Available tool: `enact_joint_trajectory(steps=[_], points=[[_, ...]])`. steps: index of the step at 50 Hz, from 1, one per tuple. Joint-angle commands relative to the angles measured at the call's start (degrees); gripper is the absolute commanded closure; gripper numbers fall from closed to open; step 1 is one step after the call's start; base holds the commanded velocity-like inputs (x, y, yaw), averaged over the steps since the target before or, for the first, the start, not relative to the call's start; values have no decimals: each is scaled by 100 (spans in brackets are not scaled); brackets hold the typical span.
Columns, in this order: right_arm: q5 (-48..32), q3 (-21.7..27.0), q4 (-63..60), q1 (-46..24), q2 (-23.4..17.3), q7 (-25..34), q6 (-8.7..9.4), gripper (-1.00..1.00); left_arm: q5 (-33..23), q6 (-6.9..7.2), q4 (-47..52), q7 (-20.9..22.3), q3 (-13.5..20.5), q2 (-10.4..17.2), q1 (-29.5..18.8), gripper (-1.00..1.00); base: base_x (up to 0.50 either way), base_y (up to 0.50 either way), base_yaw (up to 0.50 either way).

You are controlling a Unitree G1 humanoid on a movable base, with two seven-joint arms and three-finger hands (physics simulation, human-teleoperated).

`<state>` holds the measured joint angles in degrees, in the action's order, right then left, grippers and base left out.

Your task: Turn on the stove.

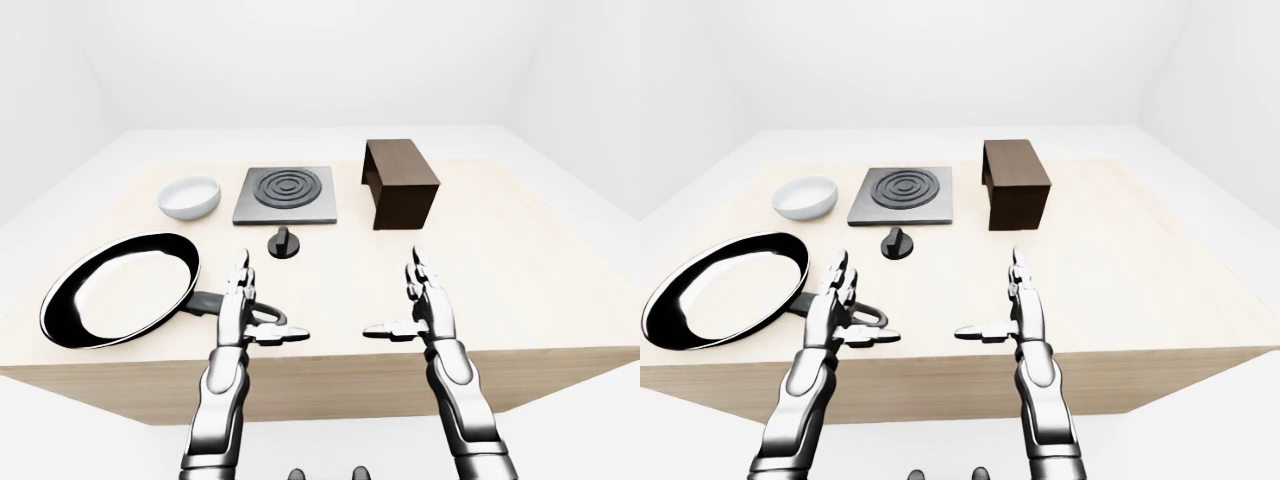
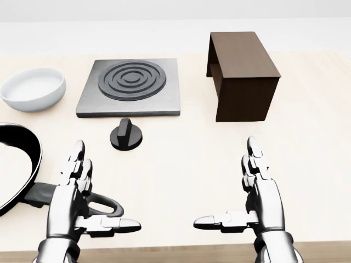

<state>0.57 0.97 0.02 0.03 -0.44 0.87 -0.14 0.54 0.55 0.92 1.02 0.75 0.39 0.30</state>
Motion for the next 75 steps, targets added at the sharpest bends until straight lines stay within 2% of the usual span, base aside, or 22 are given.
enact_joint_trajectory(steps=[1, 4, 5, 6, 7, 9, 17, 19, 22, 28, 32, 34, 41, 45, 48, 52, 56, 66, 75], points=[[141, 153, -16, 23, -67, 173, -16, -100, 72, 108, 214, 165, 103, 50, 81, -100, 0, 0, 0], [141, 150, -59, 43, -71, 180, 0, -100, 93, 106, 190, 181, 101, 42, 83, -100, 0, 0, 0], [150, 154, -79, 49, -71, 185, 12, -100, 165, 175, 201, 229, 100, 35, 89, -100, 0, 0, 0], [144, 149, -97, 56, -69, 185, 18, -100, 186, 177, 160, 242, 101, 34, 82, -100, 0, 0, 0], [153, 142, -154, 81, -64, 194, 38, -100, 160, 109, 118, 235, 95, 37, 86, -100, 0, 0, 0], [140, 125, -232, 105, -58, 193, 77, -100, 169, 172, 190, 230, 92, 37, 97, -100, 0, 0, 0], [58, 194, -572, 185, -87, 131, 171, -100, 194, 149, 171, 235, 119, 46, 82, -100, 0, 0, 0], [61, 259, -719, 199, -106, 108, 263, -100, 189, 206, 301, 240, 93, 39, 132, -100, 0, 0, 0], [196, 480, -1154, 251, -149, 69, 494, -100, 218, 310, 458, 252, 110, 46, 152, -100, 0, 0, 0], [189, 670, -2218, 445, -149, -3, 514, -100, 209, 308, 484, 242, 110, 38, 157, -100, 0, 0, 0], [298, 1019, -2892, 496, -166, -19, 514, -100, 214, 279, 437, 244, 119, 42, 143, -100, 0, 0, 0], [495, 1396, -3390, 515, -209, -18, 514, -100, 217, 272, 439, 243, 123, 42, 143, -100, 0, 0, 0], [1023, 2380, -4023, 417, -321, -61, 514, -100, 206, 283, 452, 231, 117, 40, 141, -100, 0, 0, 0], [1189, 2619, -4189, 402, -365, -86, 514, -100, 199, 267, 437, 229, 112, 39, 142, -100, 0, 0, 0], [1196, 2647, -4204, 403, -360, -108, 514, -100, 187, 234, 398, 218, 110, 36, 134, -100, 0, 0, 0], [1224, 2665, -4258, 400, -362, -156, 514, -100, 196, 287, 465, 214, 110, 37, 146, -100, 0, 0, 0], [1196, 2661, -4211, 402, -364, -150, 514, -100, 190, 276, 455, 214, 102, 34, 152, -100, 0, 0, 0], [1080, 2550, -4003, 350, -393, -150, 514, -100, 157, 209, 422, 220, 45, 15, 183, -100, 0, 0, 0], [1010, 2501, -3893, 344, -398, -125, 514, -100, 160, 241, 449, 219, 47, 17, 185, -100, 21, 0, 0]])
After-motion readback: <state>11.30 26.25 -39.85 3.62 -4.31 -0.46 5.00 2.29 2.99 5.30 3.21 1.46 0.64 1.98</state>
